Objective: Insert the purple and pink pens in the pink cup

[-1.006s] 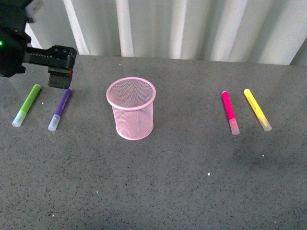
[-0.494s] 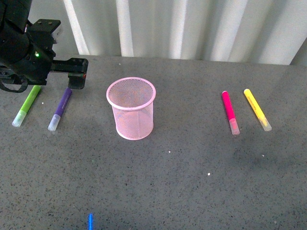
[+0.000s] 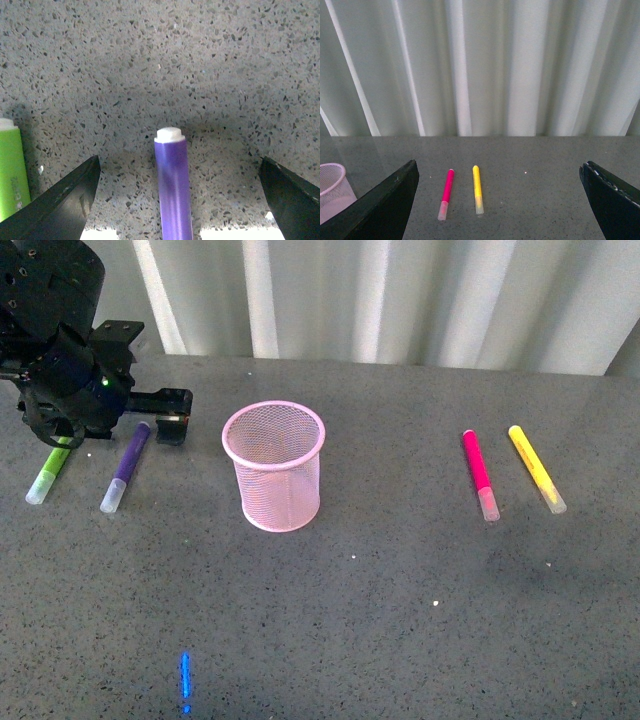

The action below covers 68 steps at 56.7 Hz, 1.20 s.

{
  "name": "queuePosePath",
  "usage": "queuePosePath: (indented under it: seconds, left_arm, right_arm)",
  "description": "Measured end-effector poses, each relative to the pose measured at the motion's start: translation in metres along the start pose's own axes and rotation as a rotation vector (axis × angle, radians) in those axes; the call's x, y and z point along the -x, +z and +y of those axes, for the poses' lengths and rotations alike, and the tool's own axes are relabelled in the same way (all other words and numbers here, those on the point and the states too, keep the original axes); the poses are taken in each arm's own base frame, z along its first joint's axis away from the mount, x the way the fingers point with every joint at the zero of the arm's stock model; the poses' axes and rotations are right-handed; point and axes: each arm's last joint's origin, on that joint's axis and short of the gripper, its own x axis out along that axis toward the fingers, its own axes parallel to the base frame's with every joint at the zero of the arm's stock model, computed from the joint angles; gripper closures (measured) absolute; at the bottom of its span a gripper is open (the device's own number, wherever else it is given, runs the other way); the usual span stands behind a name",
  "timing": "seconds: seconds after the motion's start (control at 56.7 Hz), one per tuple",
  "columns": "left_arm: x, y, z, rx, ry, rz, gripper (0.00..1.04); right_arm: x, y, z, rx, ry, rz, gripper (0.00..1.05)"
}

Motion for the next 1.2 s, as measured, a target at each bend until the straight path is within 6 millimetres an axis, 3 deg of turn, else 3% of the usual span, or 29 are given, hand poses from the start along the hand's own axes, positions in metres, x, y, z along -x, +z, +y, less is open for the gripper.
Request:
queuePosePath:
  seconds: [0.088,0.177,0.353,0.6,1.041,1.2]
  left_arm:
    - [-0.001,0.001,0.0,-0.001,-0.003,0.003,0.07]
    - [-0.002,0.002,0.0,-0.001,-0.001,0.009,0.19]
    - [-0.002,0.001,-0.002,-0.004,-0.005,0.031,0.57]
    - [-0.001,-0.002,-0.001,0.0,-0.006,0.049,0.9]
    - [0.013,-0.002,0.003,0.1,-0.007,0.05,0.92]
    - [0.042,0.016,0.004,0.144,-0.032,-0.137,0.92]
  right_arm:
    - [0.0,0.0,0.0,0.0,0.0,0.0,0.07]
    - [0.0,0.0,0.0,0.0,0.0,0.0,0.07]
    - [0.0,0.0,0.0,0.0,0.0,0.0,0.07]
    - [0.0,0.0,0.0,0.0,0.0,0.0,0.07]
    - [0.0,0.0,0.0,0.0,0.0,0.0,0.07]
    - [0.0,0.0,0.0,0.0,0.0,0.0,0.07]
